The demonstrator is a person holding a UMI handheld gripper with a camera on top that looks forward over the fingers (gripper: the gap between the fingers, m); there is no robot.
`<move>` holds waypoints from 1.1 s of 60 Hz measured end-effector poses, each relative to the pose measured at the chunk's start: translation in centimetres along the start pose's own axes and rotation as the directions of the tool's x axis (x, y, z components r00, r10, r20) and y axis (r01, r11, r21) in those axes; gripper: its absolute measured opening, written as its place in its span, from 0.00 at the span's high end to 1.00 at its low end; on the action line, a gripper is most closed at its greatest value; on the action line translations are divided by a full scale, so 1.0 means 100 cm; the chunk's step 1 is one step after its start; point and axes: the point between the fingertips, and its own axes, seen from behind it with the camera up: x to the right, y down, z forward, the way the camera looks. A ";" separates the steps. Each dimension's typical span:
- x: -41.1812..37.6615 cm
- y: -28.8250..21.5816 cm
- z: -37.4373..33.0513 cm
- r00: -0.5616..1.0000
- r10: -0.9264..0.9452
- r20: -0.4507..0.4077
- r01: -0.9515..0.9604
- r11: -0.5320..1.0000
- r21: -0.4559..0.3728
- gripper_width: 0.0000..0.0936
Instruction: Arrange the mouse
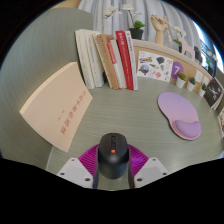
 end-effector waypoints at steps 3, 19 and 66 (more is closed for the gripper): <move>0.000 0.000 0.001 1.000 -0.001 -0.007 0.001 1.000 -0.014 0.60; 0.008 -0.028 -0.010 1.000 -0.014 -0.012 0.013 0.999 -0.038 0.64; 0.288 -0.167 0.056 0.990 0.089 -0.108 -0.082 0.994 0.070 0.65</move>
